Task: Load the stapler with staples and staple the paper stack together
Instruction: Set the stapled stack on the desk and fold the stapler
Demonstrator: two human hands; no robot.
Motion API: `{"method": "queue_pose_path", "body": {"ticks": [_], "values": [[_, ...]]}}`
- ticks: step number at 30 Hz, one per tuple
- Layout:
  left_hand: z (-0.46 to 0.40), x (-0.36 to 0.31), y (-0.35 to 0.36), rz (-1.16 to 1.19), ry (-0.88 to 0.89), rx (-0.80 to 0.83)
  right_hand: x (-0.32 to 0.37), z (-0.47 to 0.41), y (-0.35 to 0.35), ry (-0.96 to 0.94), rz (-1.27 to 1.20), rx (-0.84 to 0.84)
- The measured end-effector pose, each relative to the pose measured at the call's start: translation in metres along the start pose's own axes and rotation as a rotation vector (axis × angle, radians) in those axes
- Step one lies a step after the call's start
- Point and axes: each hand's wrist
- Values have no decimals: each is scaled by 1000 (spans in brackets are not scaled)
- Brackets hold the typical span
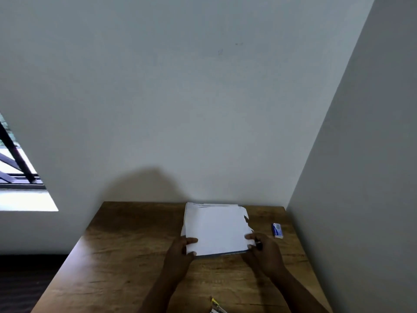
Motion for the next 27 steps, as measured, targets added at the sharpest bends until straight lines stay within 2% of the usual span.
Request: {"method": "queue_pose_path", "body": {"ticks": [3, 6, 13, 19, 22, 24, 27], "values": [[-9, 4, 9, -127, 58, 21, -5, -10, 4, 38, 33, 62], [-19, 8, 14, -136, 85, 56, -9, -20, 12, 37, 65, 102], [-56, 8, 16, -265, 52, 111, -18, -46, 24, 24, 244, 225], [-86, 13, 7, -392, 73, 133, -26, -69, 27, -11, 502, 366], [-93, 22, 7, -545, 61, 136, -31, -75, 33, -1, 646, 419], [-94, 28, 10, -662, 64, 148, -37, -75, 37, 0, 693, 419], [-95, 34, 13, -705, 43, 140, -44, -73, 40, 8, 698, 398]]}}
Point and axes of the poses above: each hand's wrist, its own z-axis away from the middle knuckle, its own y-axis out of the palm, x = y × z, and after that the axes turned 12 degrees about -z, right-handed
